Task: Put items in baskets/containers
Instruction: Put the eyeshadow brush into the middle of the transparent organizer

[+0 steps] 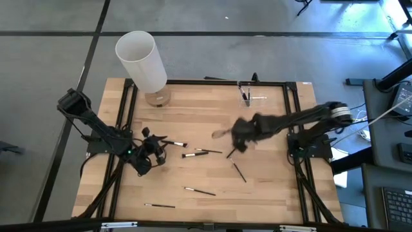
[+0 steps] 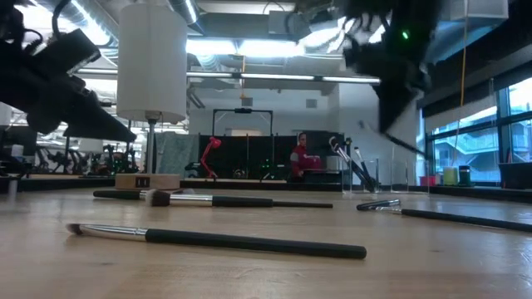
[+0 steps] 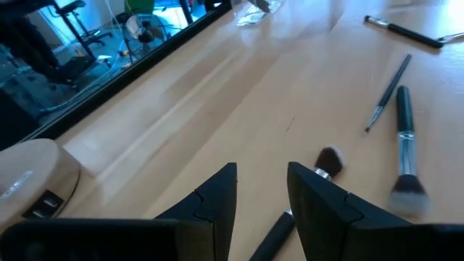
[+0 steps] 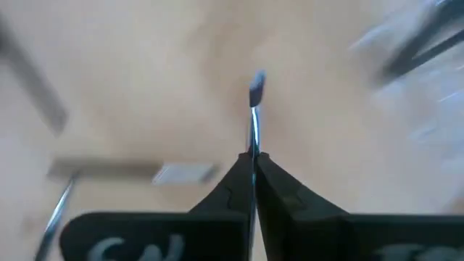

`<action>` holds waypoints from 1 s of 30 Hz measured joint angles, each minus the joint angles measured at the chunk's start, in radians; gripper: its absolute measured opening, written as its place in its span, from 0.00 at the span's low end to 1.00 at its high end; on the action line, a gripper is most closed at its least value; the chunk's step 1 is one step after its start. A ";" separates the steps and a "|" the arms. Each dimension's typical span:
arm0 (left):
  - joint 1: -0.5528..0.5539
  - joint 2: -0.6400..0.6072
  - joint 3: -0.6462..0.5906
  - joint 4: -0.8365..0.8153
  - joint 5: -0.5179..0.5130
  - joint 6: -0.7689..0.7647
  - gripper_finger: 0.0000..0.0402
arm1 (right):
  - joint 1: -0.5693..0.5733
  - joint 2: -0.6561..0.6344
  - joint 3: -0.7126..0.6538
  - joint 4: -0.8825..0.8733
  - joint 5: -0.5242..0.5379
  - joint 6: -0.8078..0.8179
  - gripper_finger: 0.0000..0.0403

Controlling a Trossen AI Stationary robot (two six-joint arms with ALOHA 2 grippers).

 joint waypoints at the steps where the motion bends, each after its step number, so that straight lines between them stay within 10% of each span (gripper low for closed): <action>1: 0.008 0.000 0.000 0.000 0.006 0.000 0.29 | -0.028 -0.036 0.001 0.006 0.057 -0.029 0.04; 7: 0.047 0.000 0.000 0.005 0.023 0.008 0.29 | -0.209 -0.190 0.003 0.123 0.471 -0.169 0.03; 12: 0.056 0.000 0.000 0.005 0.065 0.018 0.29 | -0.350 -0.212 0.003 0.201 0.550 -0.284 0.01; 25: 0.055 0.000 0.000 0.006 0.152 -0.022 0.29 | -0.514 -0.165 -0.034 0.321 0.262 -0.341 0.02; 30: 0.053 0.000 0.000 0.006 0.187 -0.060 0.29 | -0.435 -0.166 -0.034 0.229 -0.101 -0.254 0.05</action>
